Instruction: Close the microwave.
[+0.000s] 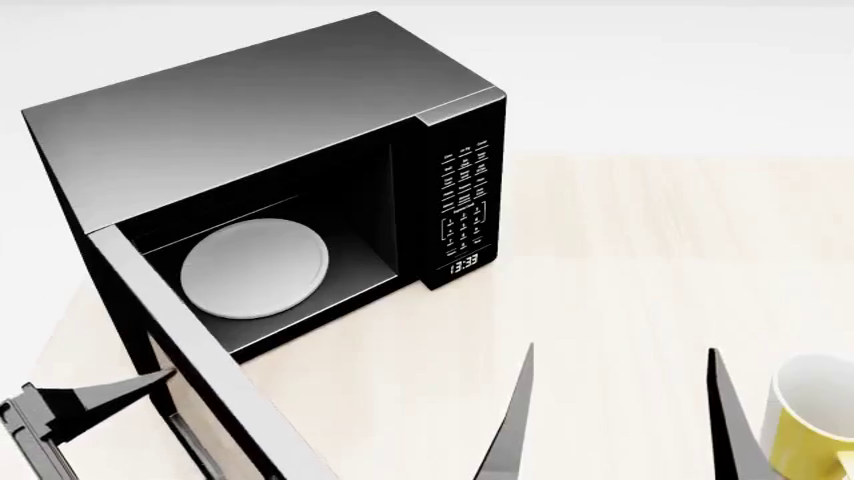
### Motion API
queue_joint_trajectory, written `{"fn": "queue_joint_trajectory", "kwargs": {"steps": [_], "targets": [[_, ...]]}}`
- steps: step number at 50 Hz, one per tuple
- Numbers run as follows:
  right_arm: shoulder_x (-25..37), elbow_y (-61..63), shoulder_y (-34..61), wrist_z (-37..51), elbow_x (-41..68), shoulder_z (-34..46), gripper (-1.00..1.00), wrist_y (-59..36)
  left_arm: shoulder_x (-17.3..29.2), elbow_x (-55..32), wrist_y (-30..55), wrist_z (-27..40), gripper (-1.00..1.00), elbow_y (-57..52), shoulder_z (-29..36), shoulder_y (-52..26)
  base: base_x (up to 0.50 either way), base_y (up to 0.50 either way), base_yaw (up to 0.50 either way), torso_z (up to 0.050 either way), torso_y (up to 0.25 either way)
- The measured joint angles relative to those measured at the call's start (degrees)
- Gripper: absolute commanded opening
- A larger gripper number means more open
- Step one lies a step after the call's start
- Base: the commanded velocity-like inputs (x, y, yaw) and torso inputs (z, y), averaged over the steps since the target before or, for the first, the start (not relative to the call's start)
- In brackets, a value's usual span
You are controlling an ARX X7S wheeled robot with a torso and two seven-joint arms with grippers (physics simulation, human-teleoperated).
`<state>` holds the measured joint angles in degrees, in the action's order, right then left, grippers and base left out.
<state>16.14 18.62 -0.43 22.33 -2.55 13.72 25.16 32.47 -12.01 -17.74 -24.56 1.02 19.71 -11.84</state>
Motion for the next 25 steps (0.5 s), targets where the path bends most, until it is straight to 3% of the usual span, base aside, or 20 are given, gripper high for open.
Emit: {"fn": "queue_joint_trajectory", "kwargs": {"steps": [25], "targets": [[0.57,-0.25,-0.16,0.47,0.35,0.74,1.00,0.21,-4.36,2.28,-2.04,1.09,1.00,4.97,1.77,-3.89,0.00,0.00,0.00,0.000,0.000]]}}
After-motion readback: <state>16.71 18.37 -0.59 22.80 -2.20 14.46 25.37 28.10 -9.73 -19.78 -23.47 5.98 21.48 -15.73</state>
